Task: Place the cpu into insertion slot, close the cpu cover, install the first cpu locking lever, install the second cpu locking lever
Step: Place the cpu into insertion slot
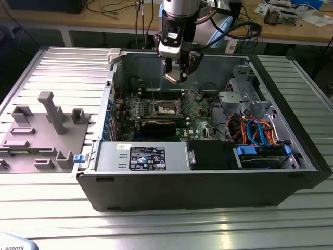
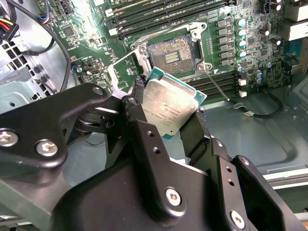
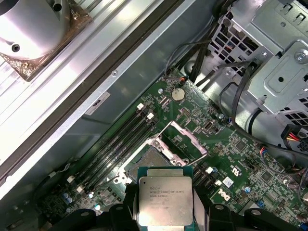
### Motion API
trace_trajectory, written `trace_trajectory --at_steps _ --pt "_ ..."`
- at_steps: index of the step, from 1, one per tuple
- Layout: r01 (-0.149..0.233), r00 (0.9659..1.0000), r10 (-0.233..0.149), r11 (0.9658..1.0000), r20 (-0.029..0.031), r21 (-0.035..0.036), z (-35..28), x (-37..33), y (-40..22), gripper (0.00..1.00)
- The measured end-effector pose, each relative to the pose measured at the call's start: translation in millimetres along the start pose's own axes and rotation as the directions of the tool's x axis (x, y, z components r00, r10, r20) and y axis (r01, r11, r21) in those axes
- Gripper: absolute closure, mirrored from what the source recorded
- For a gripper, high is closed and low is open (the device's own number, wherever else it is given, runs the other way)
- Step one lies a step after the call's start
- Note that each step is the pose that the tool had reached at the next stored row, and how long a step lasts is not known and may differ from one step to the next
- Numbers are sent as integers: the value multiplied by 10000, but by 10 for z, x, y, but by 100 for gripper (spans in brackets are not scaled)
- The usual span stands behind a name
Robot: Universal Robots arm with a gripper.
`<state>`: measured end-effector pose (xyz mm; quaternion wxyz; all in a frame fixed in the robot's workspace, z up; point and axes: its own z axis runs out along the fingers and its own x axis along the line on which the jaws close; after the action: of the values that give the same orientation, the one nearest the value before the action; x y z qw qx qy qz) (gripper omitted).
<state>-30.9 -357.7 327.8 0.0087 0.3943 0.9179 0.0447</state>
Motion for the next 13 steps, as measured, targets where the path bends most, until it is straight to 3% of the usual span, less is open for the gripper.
trace_trajectory --at_steps 13 --pt "-60 10000 60 10000 5 -1 1 0 0 46"
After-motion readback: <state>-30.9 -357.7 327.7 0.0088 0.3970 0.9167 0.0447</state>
